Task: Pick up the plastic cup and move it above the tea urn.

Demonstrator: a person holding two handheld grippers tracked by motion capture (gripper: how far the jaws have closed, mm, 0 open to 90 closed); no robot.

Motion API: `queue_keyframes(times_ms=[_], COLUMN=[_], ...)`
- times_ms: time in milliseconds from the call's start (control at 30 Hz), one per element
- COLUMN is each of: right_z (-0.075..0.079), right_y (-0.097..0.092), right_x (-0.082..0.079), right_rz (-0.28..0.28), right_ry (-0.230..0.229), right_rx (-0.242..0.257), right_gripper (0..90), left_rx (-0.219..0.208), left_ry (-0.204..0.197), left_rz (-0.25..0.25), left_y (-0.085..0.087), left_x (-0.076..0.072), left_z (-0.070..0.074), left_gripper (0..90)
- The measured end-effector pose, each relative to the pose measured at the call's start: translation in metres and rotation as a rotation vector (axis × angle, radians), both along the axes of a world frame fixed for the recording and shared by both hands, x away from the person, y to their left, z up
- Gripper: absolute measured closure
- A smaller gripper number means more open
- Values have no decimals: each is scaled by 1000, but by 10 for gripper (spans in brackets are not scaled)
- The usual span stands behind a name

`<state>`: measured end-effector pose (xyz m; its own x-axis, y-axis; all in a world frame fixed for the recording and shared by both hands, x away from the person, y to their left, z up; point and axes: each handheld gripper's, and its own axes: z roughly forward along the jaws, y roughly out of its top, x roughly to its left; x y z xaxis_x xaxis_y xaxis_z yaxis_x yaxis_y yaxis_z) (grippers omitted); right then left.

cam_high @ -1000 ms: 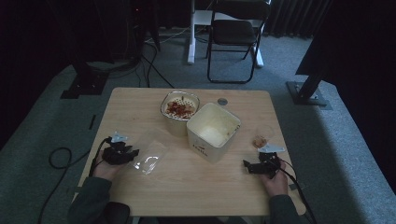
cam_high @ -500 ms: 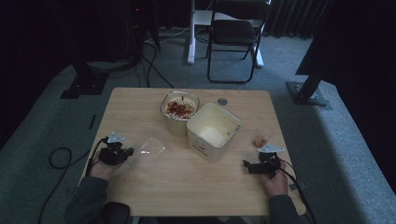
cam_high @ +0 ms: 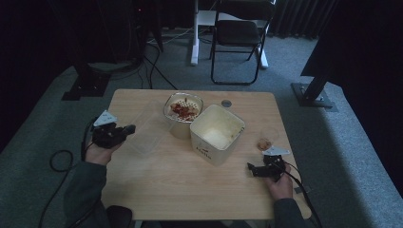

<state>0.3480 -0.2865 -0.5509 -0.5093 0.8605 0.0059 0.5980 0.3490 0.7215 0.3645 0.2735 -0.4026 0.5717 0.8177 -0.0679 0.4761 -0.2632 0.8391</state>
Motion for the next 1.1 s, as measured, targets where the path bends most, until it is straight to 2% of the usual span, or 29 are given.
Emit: queue_keyframes(times_ms=[133,333,467,533,567,600,633,667,700,733,800,867,1100], right_z=[0,0,0,0,0,0,0,0,0,0,0,0,0], right_y=[0,0,0,0,0,0,0,0,0,0,0,0,0], right_x=[0,0,0,0,0,0,0,0,0,0,0,0,0], right_rz=[0,0,0,0,0,0,0,0,0,0,0,0,1], right_ry=[-1,-1,0,-1,-1,-1,-1,0,0,0,0,0,-1], right_rx=[0,0,0,0,0,0,-1,0,0,1,0,1,0], right_gripper=[107,106,106,107,107,107,107,107,107,106,106,106,106], left_rx=[-1,32,25,21,17,-3,-30,-59,-92,-125,-160,-145,-144], left_ry=[-38,-76,-87,-74,-64,-56,-47,-45,-46,-52,-66,-64,-50], left_rz=[-63,-169,-244,-284,-309,-323,-337,-344,-348,-345,-319,-292,-255], left_y=[-24,-76,-110,-125,-133,-138,-142,-144,-143,-141,-133,-126,-111], left_x=[8,24,33,39,42,45,48,50,51,50,49,49,51], left_z=[23,49,61,65,66,65,65,64,65,65,67,64,49], left_gripper=[866,866,866,859,807,807,694,542,542,502,470,452,449])
